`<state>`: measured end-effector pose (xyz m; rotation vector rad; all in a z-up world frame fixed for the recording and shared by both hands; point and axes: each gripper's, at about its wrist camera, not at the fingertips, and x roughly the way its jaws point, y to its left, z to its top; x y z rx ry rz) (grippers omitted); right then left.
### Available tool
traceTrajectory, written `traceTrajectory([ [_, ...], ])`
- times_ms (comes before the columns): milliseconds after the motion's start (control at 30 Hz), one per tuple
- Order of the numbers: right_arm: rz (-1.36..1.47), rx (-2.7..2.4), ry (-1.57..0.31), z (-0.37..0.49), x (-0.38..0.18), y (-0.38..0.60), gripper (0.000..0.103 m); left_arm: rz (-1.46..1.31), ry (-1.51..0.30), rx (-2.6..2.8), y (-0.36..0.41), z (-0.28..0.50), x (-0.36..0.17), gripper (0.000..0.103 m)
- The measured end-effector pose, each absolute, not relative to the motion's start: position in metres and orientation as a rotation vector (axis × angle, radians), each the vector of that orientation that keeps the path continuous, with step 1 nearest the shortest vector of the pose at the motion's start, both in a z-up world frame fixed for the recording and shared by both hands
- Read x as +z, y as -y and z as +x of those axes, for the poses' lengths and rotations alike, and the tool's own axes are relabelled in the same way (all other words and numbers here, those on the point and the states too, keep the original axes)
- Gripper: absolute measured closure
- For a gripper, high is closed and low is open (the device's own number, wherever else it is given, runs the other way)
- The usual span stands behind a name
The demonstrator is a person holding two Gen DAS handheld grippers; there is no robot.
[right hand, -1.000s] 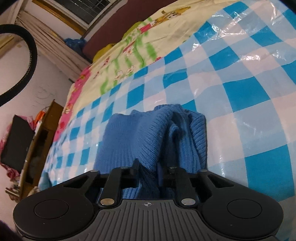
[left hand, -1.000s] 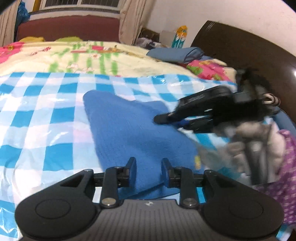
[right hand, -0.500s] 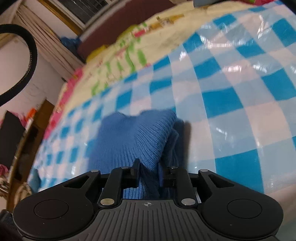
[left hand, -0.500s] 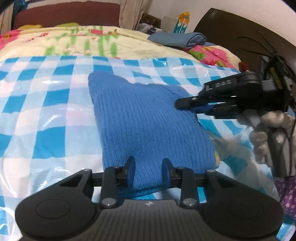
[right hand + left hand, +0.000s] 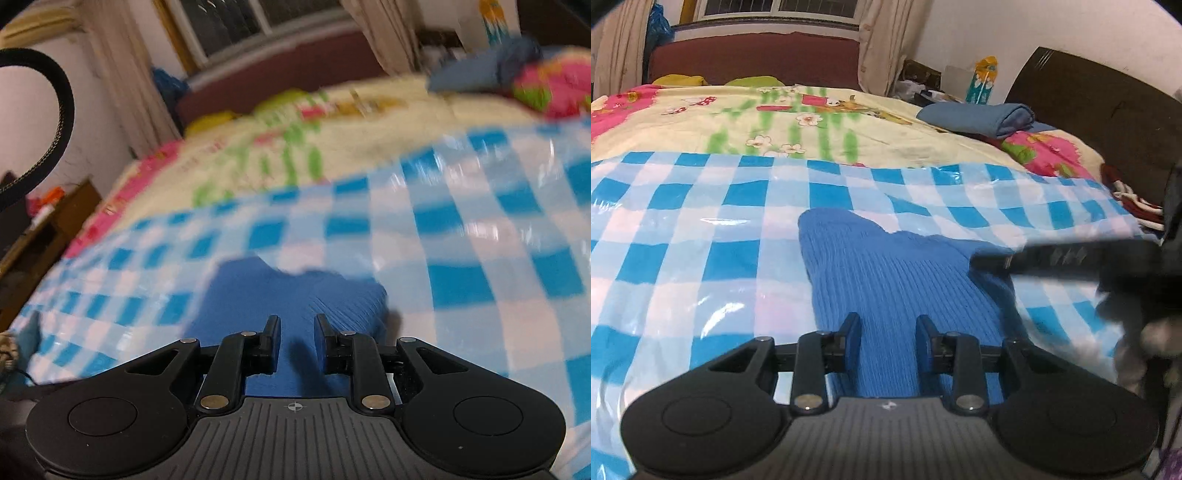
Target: Fold small clothes
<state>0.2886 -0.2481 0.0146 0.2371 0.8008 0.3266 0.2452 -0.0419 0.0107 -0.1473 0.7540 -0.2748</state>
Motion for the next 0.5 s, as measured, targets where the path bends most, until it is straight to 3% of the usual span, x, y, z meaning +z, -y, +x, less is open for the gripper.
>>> traceTrajectory([
  [133,0.262,0.285,-0.851,0.292,-0.011,0.253,0.084,-0.113,-0.779,-0.267,0.047,0.253,0.006,0.064],
  [367,0.260,0.325,-0.758,0.242,0.029,0.248,0.081,-0.103,-0.789,-0.218,0.045,0.230,0.018,0.063],
  [500,0.232,0.344,-0.804,0.217,0.018,0.242,0.080,-0.088,-0.818,-0.202,0.048,0.217,0.011,0.061],
])
